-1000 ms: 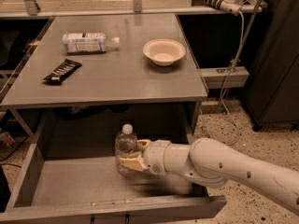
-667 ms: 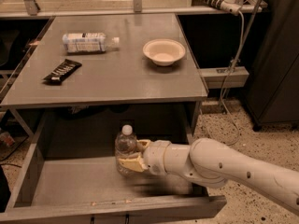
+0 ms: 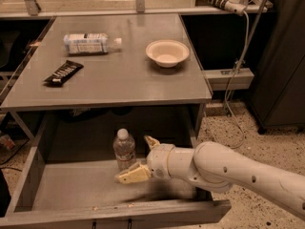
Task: Place water bottle into top drawer
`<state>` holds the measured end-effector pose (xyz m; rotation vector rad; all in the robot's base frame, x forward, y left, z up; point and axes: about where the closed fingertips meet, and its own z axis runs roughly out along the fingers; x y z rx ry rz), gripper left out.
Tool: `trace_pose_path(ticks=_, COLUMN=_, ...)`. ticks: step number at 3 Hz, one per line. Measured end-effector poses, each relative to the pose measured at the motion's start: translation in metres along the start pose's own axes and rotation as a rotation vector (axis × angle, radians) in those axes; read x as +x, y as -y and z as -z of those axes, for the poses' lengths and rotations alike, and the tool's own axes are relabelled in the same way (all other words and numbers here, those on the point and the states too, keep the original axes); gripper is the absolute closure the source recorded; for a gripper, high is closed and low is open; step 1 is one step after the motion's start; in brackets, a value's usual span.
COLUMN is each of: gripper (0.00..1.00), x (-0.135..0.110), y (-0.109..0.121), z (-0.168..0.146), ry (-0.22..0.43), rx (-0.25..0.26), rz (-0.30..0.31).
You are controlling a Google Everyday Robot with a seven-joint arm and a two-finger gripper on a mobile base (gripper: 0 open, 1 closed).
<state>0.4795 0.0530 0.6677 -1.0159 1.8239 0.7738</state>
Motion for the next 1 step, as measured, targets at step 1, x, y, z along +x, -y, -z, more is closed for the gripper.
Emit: trace_pose_path(ticks=1, gripper=0.00, x=0.0000, y=0.0000, z=0.0000, ry=0.000, rx=0.000, rz=0.000)
